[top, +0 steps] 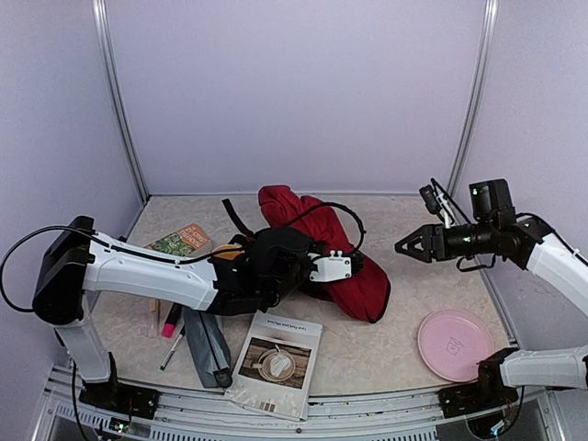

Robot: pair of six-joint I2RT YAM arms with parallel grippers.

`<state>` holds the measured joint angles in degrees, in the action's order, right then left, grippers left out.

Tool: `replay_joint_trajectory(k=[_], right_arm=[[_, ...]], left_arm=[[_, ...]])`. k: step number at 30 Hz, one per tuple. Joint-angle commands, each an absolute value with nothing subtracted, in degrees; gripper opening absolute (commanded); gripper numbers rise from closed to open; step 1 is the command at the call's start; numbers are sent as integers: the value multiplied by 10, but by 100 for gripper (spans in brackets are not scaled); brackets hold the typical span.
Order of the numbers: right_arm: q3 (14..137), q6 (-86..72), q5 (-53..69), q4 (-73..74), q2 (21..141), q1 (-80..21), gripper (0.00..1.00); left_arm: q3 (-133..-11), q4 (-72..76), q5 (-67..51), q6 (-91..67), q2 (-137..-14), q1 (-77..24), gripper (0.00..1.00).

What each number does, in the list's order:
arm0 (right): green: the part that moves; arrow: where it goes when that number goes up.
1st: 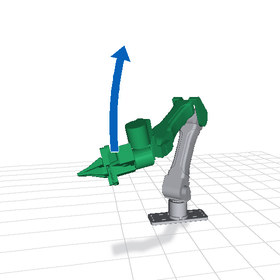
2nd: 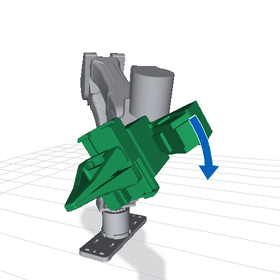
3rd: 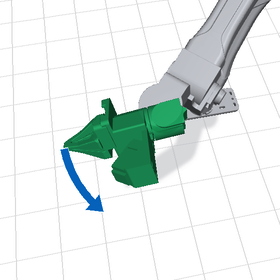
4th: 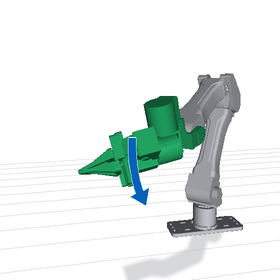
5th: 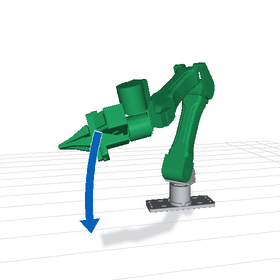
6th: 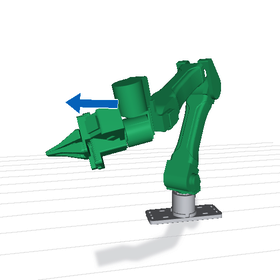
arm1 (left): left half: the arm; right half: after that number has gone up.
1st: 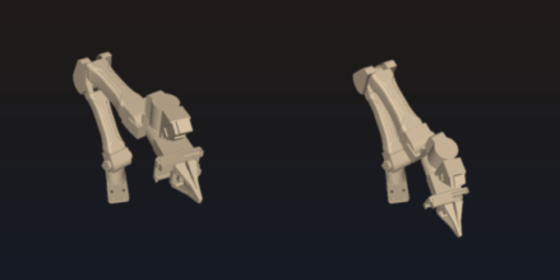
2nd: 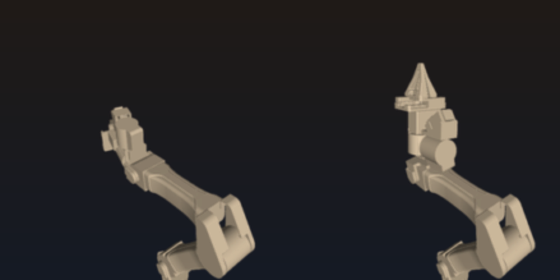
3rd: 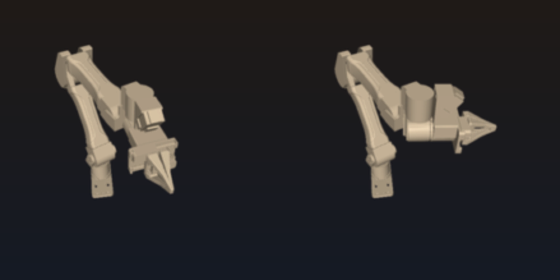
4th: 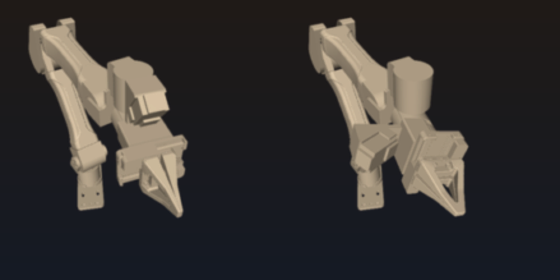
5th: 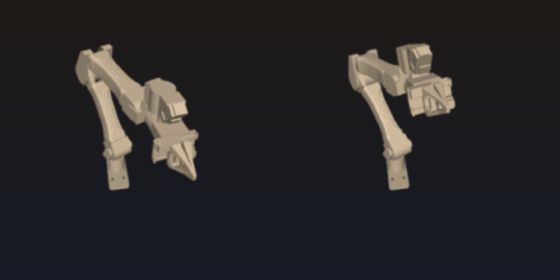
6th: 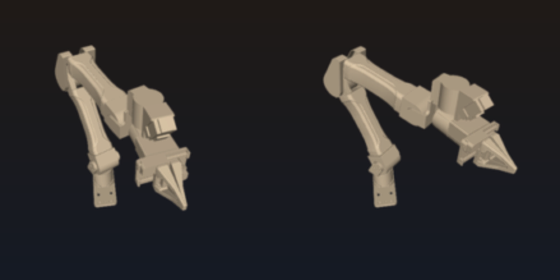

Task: Pack the student bag
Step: Pick up the largest pocket of the bag from the student bag.

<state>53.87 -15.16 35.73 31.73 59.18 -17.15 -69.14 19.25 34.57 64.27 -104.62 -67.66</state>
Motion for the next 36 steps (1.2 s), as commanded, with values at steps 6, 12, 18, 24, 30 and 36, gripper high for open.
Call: replay_joint_trajectory(k=[6, 12, 18, 24, 30, 36], right_arm=[[311, -388, 406, -65, 504, -310, 62], [267, -426, 456, -192, 589, -344, 54], [290, -362, 493, -178, 672, -390, 58], [306, -337, 469, -135, 727, -390, 57], [284, -412, 539, -256, 779, -391, 54], [281, -435, 569, -294, 799, -396, 53]], left_arm=[[-583, 164, 285, 471, -969, -709, 0], [-535, 153, 289, 472, -941, -718, 0], [-520, 122, 279, 450, -933, -723, 0], [-507, 111, 279, 440, -929, -726, 0], [-504, 124, 296, 450, -937, -732, 0], [-505, 125, 297, 450, -939, -733, 0]])
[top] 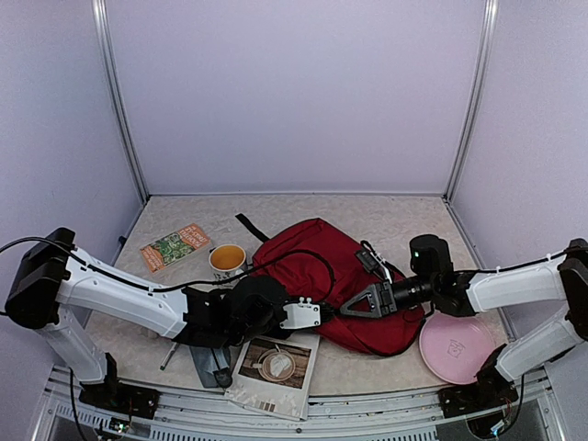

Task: Pack the student bag
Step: Pick up the largest pocket of the bag from the student bag.

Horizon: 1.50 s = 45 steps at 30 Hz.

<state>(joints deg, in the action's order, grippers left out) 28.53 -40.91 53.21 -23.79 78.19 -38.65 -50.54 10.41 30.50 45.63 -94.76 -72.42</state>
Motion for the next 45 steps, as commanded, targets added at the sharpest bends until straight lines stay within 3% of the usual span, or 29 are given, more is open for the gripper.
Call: replay_joint_trajectory(k=[1, 4, 11, 18, 27, 42, 45], right_arm=[[282, -438, 574, -299, 805, -397, 50], [287, -456, 589, -320, 818, -402, 39], [292, -461, 594, -323, 816, -403, 39], [278, -527, 611, -432, 833, -403, 22], [296, -469, 572, -309, 806, -402, 0], [278, -409, 550, -191, 730, -397, 0], [272, -429, 561, -227, 740, -398, 12]], left_arm=[[-505, 125, 299, 450, -939, -733, 0], [-507, 123, 300, 453, -940, -733, 0], [-506, 125, 301, 456, -939, -733, 0], [-506, 124, 303, 456, -940, -733, 0], [-506, 124, 304, 453, -938, -733, 0], [-504, 124, 303, 455, -936, -731, 0], [-506, 125, 304, 457, -937, -731, 0]])
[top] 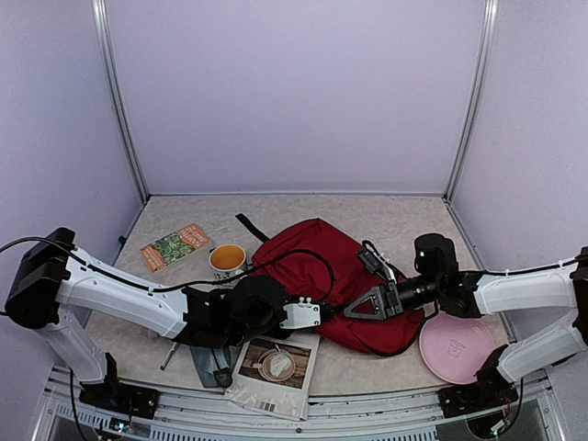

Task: Pack the student bag
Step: Pick up the largest pocket of the bag from the student bag.

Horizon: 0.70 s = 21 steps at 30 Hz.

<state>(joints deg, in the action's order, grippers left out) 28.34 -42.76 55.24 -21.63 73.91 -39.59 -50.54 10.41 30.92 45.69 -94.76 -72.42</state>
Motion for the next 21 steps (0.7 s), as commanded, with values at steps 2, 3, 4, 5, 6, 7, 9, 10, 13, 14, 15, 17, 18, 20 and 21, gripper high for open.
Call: replay_joint_trajectory(k=[2, 3, 4, 5, 6, 7, 9, 10, 13, 14, 15, 17, 18, 20, 21], right_arm=[[276, -425, 554, -232, 749, -397, 19], [278, -426, 551, -238, 754, -397, 21], [280, -432, 552, -254, 760, -397, 22], [280, -442, 556, -275, 768, -398, 24], [279, -453, 561, -311, 776, -398, 26], [278, -464, 567, -336, 783, -398, 27], [275, -477, 574, -367, 793, -398, 29], [273, -479, 575, -374, 796, -398, 31], [273, -480, 567, -375, 806, -398, 31], [273, -480, 565, -372, 809, -398, 31], [275, -477, 565, -363, 810, -398, 32], [286, -449, 556, -315, 801, -397, 35], [293, -429, 545, -281, 793, -397, 36], [302, -399, 528, -226, 779, -388, 39], [302, -396, 526, -213, 778, -380, 40]], left_arm=[[-507, 125, 303, 458, -938, -731, 0], [-508, 124, 303, 459, -938, -731, 0], [-508, 124, 303, 458, -938, -731, 0], [-508, 123, 303, 458, -939, -731, 0], [-509, 123, 304, 457, -940, -731, 0], [-509, 123, 304, 457, -939, -731, 0], [-509, 122, 305, 456, -938, -730, 0], [-508, 121, 305, 456, -938, -731, 0], [-508, 121, 305, 455, -938, -730, 0], [-508, 121, 305, 455, -938, -730, 0], [-508, 121, 304, 456, -937, -730, 0], [-508, 121, 303, 456, -936, -730, 0], [-507, 120, 303, 457, -936, -730, 0], [-505, 120, 303, 458, -935, -730, 0], [-504, 121, 303, 458, -934, -730, 0]])
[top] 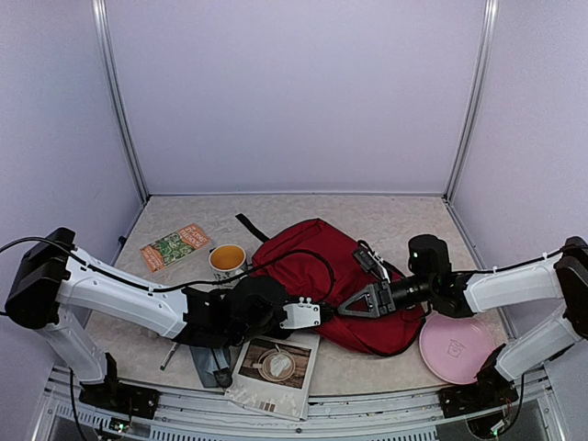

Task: Pack the student bag
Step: Pick up the largest pocket of the bag from the student bag.

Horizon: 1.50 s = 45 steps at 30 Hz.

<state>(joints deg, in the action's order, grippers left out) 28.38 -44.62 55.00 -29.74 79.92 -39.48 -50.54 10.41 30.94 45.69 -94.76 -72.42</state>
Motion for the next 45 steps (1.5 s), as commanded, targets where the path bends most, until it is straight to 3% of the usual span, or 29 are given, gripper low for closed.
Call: replay_joint_trajectory(k=[1, 11, 13, 15, 17, 24, 34, 45], right_arm=[[297, -400, 528, -211, 780, -373, 41], [284, -450, 552, -307, 841, -367, 63], [290, -458, 560, -322, 854, -368, 73], [291, -457, 565, -325, 861, -368, 76], [287, -469, 580, -346, 864, -369, 72], [261, -576, 641, -531, 861, -383, 46], [258, -542, 615, -435, 833, -384, 39], [299, -528, 588, -411, 869, -387, 23]], left_arm=[[-503, 122, 303, 459, -935, -730, 0], [-508, 120, 305, 476, -945, -735, 0], [-510, 119, 305, 476, -945, -734, 0], [-511, 119, 306, 474, -946, -735, 0], [-512, 117, 306, 471, -947, -734, 0], [-514, 115, 307, 468, -948, -735, 0], [-512, 115, 305, 467, -946, -735, 0], [-511, 114, 304, 465, -944, -735, 0]])
